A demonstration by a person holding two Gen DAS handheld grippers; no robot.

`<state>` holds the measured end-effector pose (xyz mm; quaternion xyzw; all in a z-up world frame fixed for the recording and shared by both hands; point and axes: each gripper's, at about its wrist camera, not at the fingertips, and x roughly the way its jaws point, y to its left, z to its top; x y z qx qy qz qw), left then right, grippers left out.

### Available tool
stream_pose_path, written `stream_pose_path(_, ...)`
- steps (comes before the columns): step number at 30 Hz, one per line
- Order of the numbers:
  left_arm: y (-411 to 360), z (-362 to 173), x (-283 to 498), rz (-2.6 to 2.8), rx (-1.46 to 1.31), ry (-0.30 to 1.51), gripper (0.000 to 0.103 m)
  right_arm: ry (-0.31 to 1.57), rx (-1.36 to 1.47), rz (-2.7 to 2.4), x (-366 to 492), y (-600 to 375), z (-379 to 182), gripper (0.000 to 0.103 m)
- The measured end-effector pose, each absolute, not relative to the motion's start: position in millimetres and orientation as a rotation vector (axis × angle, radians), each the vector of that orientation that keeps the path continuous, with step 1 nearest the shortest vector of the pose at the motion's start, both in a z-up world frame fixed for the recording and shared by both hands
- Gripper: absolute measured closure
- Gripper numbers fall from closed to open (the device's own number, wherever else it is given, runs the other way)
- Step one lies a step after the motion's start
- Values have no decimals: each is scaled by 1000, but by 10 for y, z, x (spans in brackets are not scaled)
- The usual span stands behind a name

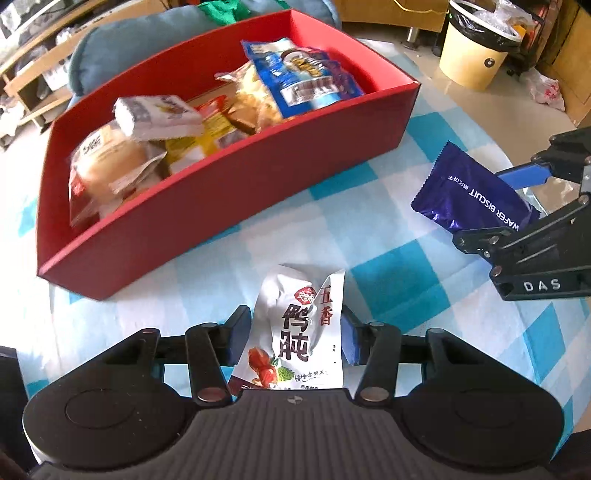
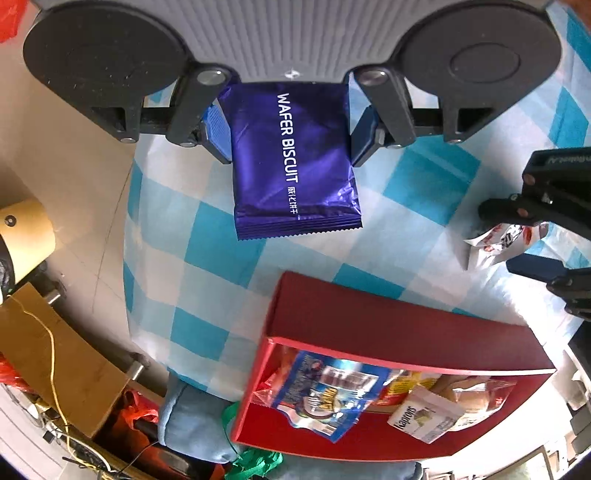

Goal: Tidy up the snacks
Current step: 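Carry the wafer biscuit and duck-snack packet over the red box with both grippers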

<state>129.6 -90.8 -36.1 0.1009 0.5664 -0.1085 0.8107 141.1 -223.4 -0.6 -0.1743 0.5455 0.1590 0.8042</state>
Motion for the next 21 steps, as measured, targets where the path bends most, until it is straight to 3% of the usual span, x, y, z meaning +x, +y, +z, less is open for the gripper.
stream_pose_path(21, -710, 52, 1135, -181, 226, 1058, 46, 1020, -235, 240, 1176, -1930, 394, 37)
